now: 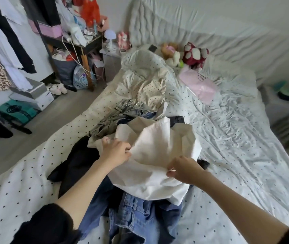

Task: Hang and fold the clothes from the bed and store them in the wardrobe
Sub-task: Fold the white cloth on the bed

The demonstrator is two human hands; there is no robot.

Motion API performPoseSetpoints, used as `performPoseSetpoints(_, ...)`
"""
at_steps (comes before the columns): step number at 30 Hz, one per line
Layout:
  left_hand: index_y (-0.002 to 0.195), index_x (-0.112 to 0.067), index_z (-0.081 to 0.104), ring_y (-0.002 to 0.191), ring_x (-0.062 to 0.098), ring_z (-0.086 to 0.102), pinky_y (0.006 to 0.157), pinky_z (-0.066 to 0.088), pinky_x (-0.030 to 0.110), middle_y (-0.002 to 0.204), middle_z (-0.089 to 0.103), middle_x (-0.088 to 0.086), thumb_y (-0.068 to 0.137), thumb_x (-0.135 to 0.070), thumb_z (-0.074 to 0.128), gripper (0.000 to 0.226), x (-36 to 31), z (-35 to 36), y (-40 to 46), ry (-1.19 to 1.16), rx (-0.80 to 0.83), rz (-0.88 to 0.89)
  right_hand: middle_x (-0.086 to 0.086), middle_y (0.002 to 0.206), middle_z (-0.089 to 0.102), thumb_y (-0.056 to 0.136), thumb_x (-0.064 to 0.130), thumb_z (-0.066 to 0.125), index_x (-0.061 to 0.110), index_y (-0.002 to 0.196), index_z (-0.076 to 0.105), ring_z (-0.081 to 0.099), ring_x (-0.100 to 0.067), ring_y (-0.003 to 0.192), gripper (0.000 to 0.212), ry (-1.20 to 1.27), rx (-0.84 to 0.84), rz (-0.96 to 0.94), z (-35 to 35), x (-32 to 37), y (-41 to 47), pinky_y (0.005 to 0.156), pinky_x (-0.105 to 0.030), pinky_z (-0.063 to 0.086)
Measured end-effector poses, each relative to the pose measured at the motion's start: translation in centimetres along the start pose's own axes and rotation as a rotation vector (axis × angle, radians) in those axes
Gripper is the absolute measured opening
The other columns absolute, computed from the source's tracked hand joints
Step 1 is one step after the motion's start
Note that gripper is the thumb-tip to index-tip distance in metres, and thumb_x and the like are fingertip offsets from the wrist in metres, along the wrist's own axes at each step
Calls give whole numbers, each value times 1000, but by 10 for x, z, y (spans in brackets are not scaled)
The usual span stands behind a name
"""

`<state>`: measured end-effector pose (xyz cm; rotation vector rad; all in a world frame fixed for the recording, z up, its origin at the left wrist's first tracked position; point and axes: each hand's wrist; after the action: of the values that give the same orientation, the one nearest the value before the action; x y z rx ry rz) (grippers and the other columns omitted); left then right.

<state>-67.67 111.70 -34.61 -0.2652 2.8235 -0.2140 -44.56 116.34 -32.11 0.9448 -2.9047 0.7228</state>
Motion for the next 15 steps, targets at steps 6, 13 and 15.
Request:
performPoseSetpoints(6, 77, -17, 60, 55, 8, 48, 50, 29, 21, 60, 52, -7, 90, -28, 61, 17, -55, -36, -33, -319, -338, 259, -1, 122, 60, 90, 29, 57, 20, 115, 66, 56, -21, 112, 27, -88, 184, 138, 7, -48, -55, 92, -32, 47)
performPoseSetpoints(13, 64, -4, 50, 53, 20, 38, 54, 30, 34, 58, 44, 8, 87, -27, 63, 35, -133, -111, -50, -409, -285, 483, 7, 122, 57, 80, 39, 71, 20, 132, 51, 55, -10, 108, 59, 579, -255, 14, -54, -52, -100, 93, -25, 43)
performPoseSetpoints(15, 77, 2, 63, 62, 25, 48, 61, 37, 36, 73, 58, 19, 86, -25, 64, 29, -150, -117, -56, -440, -255, 488, 13, 117, 56, 76, 38, 75, 22, 128, 53, 55, -9, 105, 59, 626, -376, -101, -72, -39, -107, 89, -23, 43)
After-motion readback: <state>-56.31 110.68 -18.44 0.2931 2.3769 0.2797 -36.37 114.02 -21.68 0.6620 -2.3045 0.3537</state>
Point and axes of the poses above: each hand's wrist, its own y-axis towards the middle knuckle, its own z-axis out of the palm, x = y × z
